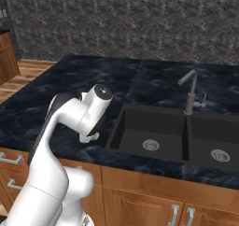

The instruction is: Gather the eggs and milk located in the vicinity of the sink area and place them right next to the bowl.

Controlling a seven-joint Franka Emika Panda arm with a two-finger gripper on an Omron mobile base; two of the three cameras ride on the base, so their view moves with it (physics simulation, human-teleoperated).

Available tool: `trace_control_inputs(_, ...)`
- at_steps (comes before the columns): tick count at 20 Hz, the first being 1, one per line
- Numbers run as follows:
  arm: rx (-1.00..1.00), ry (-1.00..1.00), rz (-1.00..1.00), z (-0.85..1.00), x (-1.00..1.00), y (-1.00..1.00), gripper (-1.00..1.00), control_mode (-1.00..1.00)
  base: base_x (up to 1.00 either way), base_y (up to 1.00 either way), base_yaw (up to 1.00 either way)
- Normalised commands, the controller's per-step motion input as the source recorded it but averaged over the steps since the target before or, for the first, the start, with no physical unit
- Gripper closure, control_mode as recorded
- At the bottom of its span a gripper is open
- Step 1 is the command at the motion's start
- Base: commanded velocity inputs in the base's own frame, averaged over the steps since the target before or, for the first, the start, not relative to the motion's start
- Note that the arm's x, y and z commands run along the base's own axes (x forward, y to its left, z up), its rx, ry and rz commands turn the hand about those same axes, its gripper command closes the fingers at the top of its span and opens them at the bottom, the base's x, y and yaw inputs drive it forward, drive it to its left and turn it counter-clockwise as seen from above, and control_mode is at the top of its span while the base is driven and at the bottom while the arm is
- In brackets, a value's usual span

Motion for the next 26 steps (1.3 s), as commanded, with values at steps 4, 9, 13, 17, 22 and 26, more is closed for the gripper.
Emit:
trace_control_inputs(4,-0.31,0.13,0.11,-0.52,0.25,0.16,-1.0,-1.0,0.0,0.0,0.0)
trace_control_inputs(9,-0.2,0.09,0.1,-0.48,0.3,0.12,-1.0,-1.0,0.0,0.0,0.0)
trace_control_inputs(13,-0.1,0.08,0.11,-0.38,0.28,0.0,-1.0,-1.0,0.0,0.0,0.0)
trace_control_inputs(17,-0.03,0.04,0.11,-0.36,0.28,0.0,-1.0,-1.0,0.0,0.0,0.0)
trace_control_inputs(22,0.0,0.01,0.09,-0.32,0.36,0.0,-1.0,-1.0,0.0,0.0,0.0)
trace_control_inputs(26,0.0,0.0,0.08,-0.33,0.45,0.0,-1.0,-1.0,0.0,0.0,0.0)
